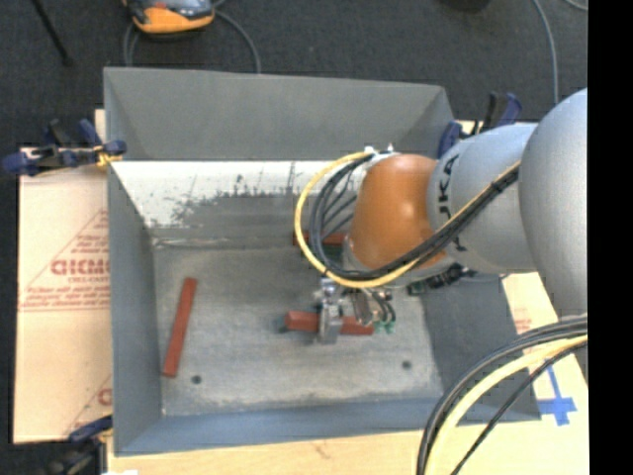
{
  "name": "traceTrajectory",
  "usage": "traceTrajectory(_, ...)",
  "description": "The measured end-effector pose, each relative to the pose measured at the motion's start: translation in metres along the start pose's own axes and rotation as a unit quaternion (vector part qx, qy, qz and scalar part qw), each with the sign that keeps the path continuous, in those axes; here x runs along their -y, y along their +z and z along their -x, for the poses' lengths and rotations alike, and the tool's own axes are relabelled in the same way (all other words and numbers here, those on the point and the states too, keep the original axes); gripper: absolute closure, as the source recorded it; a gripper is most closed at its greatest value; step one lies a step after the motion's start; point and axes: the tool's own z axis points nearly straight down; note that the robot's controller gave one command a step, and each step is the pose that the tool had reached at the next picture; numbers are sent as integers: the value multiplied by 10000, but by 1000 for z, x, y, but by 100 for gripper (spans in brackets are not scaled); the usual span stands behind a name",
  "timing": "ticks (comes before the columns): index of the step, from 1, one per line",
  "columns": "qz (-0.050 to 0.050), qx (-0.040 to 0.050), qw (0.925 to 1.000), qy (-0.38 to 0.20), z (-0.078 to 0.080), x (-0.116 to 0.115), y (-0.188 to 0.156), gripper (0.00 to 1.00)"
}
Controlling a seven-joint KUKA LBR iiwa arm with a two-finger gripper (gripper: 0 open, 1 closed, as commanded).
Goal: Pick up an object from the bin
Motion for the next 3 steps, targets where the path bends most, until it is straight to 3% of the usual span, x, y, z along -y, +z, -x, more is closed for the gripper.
traceTrajectory(3, 0, 37, 10000, 4, 2, 1, -34, 100)
